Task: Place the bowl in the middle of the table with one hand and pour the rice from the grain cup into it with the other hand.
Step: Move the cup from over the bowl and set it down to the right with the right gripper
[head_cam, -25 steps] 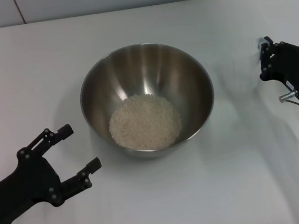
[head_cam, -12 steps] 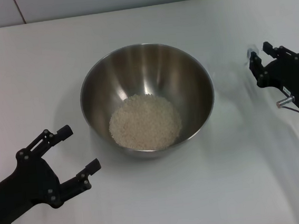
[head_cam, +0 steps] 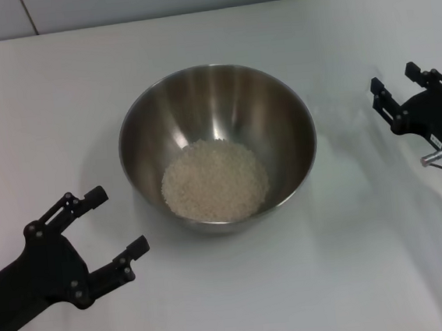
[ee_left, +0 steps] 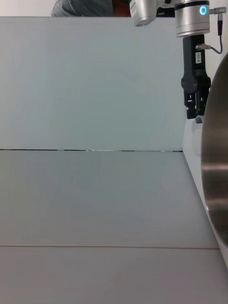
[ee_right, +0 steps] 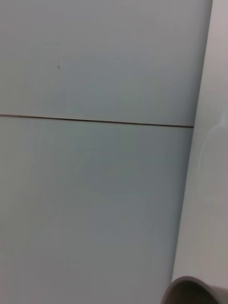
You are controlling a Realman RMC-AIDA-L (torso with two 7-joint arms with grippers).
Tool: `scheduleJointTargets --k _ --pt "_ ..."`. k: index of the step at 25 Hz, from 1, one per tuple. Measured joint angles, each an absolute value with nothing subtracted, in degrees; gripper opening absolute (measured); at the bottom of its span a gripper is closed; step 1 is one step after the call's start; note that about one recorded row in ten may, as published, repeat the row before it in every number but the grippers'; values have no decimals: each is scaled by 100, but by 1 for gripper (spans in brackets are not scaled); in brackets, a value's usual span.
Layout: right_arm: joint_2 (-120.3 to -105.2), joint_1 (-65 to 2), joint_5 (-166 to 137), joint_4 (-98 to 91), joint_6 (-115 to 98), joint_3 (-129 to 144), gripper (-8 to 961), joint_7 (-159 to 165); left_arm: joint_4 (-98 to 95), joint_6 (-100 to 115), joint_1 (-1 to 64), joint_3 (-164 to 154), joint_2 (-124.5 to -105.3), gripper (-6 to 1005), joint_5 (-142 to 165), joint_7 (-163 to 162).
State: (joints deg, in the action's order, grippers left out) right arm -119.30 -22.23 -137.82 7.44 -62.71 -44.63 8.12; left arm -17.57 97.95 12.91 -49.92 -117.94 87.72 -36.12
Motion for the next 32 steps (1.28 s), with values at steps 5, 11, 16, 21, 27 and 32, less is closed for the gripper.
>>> scheduleJointTargets --k 5,11,16,21,27,32 --pt "-11926 -2203 -13781 724 -6315 -4456 708 857 -1748 9795 1284 -4976 -11795 871 8771 -3612" --pt "-11927 -2192 -13781 712 -6321 -4456 764 868 -1762 9797 1267 -4974 -11795 871 8772 -3612" --pt "-11927 -2174 -13781 712 -6327 -4456 810 869 -1763 9801 1265 -4970 -11795 871 8771 -3612" --pt "-11927 -2113 -13781 712 -6362 -4456 810 869 -1768 9811 1257 -4965 -11795 871 8772 -3612" --pt "-11928 -1774 -13781 749 -7105 -4452 811 886 -1776 9817 1256 -4978 -11795 871 8771 -3612" --pt "-11934 -1439 -13765 735 -8159 -4440 810 1094 -1776 9814 1257 -4990 -11795 870 8771 -3612"
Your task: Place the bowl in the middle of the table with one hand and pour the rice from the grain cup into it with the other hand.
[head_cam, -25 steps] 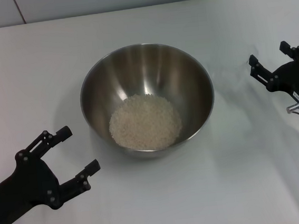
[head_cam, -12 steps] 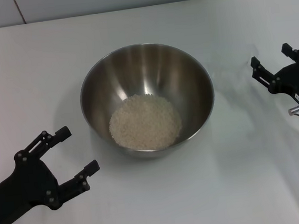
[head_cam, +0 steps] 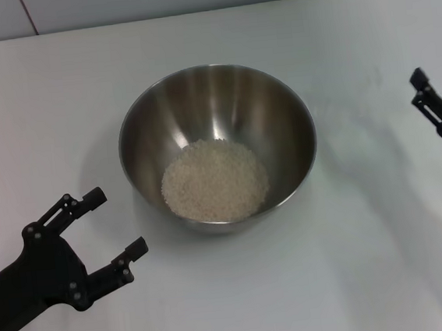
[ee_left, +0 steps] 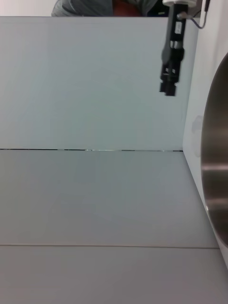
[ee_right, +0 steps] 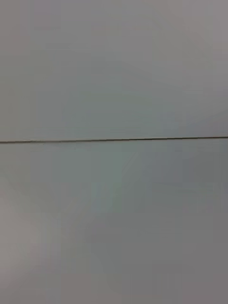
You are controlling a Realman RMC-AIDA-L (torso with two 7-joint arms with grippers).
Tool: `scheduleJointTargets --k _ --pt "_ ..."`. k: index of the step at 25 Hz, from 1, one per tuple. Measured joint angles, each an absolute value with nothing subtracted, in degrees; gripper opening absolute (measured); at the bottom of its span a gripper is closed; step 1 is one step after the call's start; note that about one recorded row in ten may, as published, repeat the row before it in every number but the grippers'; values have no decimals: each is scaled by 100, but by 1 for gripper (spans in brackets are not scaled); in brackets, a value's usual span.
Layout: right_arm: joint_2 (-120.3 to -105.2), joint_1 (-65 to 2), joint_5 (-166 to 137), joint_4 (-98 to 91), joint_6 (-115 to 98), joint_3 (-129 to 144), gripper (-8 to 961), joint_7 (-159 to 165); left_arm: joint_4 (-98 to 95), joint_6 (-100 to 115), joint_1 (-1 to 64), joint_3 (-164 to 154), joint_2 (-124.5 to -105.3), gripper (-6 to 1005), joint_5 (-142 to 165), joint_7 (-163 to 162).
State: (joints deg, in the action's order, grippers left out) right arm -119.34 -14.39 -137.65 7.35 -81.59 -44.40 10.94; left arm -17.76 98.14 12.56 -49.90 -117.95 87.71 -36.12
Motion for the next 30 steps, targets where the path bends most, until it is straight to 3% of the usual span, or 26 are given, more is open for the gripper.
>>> scheduleJointTargets --k 10,22,30 --pt "-11887 -1494 -13938 534 -8613 -4279 810 1522 -1775 9807 1257 -4992 -11795 870 8771 -3612" --pt "-11465 -2515 -14730 -1384 -10444 -1783 810 3879 -1775 9823 1279 -4992 -11795 870 8771 -3612" --pt "-11384 -2960 -14696 -1895 -10442 -752 810 4174 -1775 9813 1323 -5054 -11776 870 8771 -3612"
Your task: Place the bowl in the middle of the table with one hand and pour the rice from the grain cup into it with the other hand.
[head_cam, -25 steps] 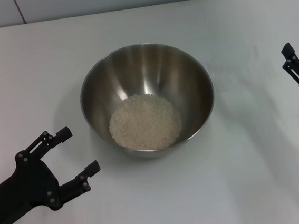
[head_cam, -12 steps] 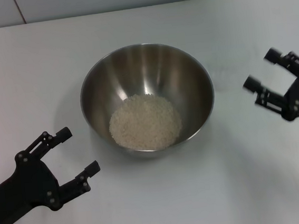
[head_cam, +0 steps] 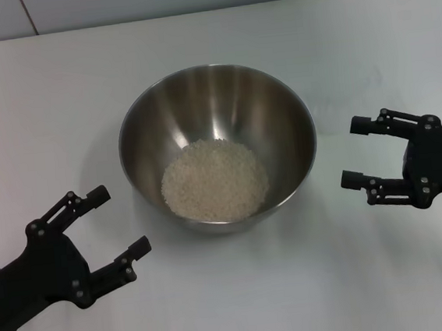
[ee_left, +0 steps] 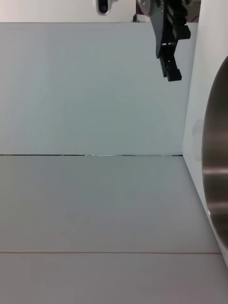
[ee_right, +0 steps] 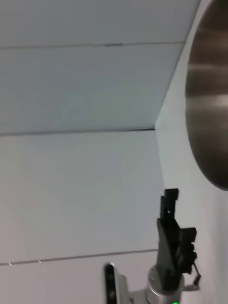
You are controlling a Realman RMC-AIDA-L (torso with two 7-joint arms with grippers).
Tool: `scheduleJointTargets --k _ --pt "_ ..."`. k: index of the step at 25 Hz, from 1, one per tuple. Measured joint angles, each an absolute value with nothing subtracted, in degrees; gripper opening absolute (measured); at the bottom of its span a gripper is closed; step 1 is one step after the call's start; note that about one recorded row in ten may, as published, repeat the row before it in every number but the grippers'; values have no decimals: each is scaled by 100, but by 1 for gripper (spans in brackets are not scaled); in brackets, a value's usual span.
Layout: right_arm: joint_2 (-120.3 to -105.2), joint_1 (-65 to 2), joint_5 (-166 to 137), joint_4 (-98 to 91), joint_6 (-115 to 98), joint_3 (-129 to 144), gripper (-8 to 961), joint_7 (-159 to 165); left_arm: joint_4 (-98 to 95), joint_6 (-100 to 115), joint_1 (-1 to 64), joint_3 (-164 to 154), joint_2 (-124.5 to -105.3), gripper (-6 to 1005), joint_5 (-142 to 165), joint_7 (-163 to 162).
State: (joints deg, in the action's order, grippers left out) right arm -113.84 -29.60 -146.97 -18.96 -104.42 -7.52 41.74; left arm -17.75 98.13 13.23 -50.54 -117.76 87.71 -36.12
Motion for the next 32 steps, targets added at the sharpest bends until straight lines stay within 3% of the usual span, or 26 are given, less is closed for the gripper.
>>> scheduleJointTargets --k 12,32 --pt "-11379 -3137 -14700 -2192 -10447 -240 810 4180 -1850 9690 1731 -5055 -11567 864 9107 -3898" --pt "-11417 -3085 -14689 -2268 -10452 -140 810 4146 -2162 9556 1851 -5063 -11564 860 9351 -4139"
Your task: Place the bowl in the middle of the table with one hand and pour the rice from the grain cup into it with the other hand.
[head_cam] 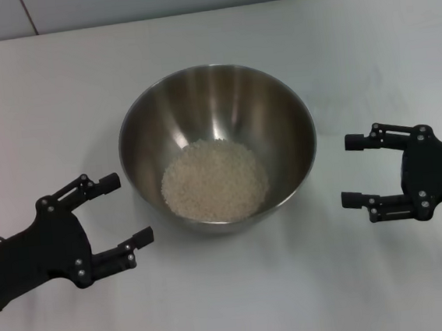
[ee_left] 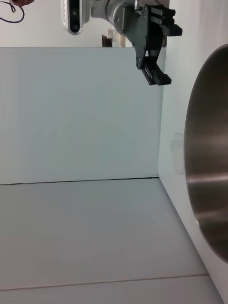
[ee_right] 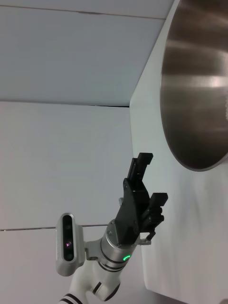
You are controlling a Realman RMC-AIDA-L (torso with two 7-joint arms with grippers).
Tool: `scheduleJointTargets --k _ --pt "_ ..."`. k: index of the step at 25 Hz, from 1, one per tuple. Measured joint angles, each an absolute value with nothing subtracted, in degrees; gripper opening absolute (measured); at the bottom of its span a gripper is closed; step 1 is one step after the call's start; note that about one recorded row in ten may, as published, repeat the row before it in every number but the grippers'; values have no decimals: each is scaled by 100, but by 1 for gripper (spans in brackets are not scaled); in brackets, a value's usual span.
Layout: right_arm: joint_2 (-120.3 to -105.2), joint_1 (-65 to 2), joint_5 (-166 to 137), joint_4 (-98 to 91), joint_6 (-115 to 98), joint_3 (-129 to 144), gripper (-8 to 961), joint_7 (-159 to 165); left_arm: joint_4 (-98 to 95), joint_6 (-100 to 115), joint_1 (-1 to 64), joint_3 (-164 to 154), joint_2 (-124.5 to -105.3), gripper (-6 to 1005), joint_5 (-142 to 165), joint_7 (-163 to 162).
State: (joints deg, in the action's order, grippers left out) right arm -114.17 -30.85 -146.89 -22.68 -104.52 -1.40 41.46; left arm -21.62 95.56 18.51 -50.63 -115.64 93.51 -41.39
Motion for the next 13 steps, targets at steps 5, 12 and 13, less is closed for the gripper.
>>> scheduleJointTargets --k 5,12,13 --pt "-11419 -3093 -14689 -2268 -10437 -141 810 4144 -2169 9553 1862 -5063 -11558 860 9354 -4140" --pt "-11426 -3098 -14689 -2267 -10450 -140 810 4141 -2220 9552 1864 -5063 -11552 860 9354 -4146" --pt "-11426 -3099 -14689 -2268 -10457 -140 810 4141 -2220 9553 1863 -5062 -11551 860 9354 -4147"
